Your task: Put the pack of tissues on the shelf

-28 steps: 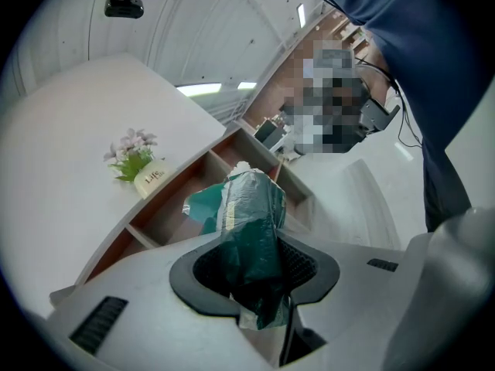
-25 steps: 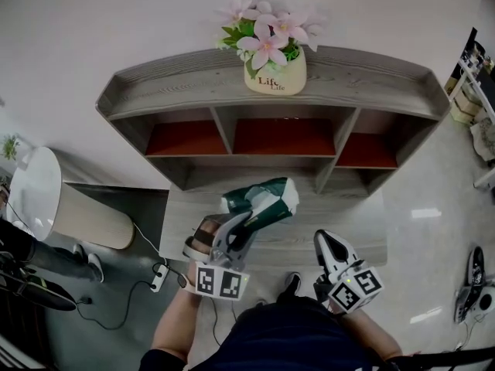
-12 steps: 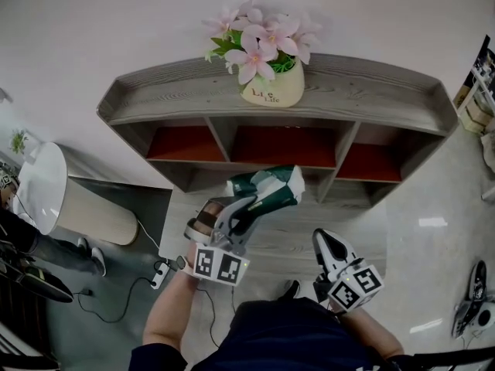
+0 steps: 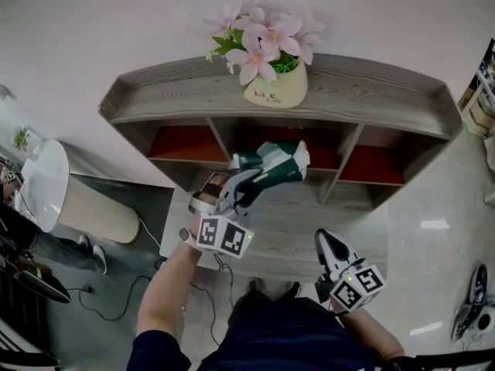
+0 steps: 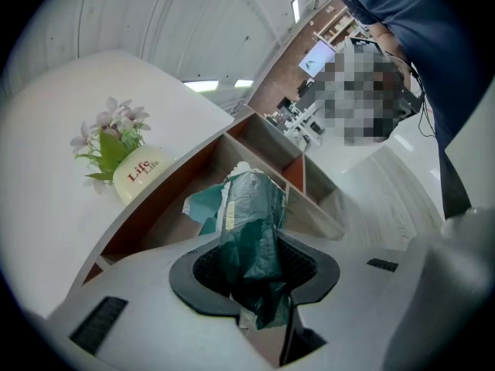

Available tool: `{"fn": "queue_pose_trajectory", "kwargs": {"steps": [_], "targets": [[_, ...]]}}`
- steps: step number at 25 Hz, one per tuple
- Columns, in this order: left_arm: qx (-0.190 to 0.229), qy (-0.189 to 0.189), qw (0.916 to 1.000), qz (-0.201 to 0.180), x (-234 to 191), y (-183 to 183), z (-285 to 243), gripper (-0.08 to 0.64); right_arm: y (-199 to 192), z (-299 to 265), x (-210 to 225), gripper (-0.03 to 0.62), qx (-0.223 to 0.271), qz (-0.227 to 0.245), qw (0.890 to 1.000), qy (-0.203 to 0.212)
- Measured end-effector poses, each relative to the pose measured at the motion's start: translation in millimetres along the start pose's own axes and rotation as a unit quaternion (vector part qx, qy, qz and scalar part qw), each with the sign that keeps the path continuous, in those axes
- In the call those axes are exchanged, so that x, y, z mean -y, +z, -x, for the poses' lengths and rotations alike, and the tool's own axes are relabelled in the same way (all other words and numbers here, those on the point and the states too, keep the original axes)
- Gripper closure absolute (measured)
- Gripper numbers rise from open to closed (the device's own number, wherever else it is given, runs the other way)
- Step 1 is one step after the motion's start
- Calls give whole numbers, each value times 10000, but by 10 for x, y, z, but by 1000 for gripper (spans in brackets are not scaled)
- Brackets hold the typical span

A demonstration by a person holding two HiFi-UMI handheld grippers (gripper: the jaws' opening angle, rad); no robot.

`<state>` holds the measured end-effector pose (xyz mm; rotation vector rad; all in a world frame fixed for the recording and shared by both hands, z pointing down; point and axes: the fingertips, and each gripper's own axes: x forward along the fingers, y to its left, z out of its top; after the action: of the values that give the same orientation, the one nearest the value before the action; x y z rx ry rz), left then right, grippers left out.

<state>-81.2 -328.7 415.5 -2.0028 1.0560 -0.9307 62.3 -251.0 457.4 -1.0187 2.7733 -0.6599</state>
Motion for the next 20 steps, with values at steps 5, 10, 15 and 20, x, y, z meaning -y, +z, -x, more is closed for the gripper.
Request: {"fn": "queue_pose_trajectory", "kwargs": {"steps": [5,10,15,20], "targets": [[81,-91,9999,-19,-116,-64,-221,430,10,0,-18,588,60,-15,9998,-201],[-127,-250,9994,185,-194,-167,-469,428,-15,-20,-97,588,116,-28,9993,-354],[-546,-450,9970,303,-186,-274,-666,426,-48,9,-207,588,157,-32,9987,-489],[-839,-566,9946,232,-186,-365,-820,425,-10,-15,-230,588,276,-1,9978,-611]]}}
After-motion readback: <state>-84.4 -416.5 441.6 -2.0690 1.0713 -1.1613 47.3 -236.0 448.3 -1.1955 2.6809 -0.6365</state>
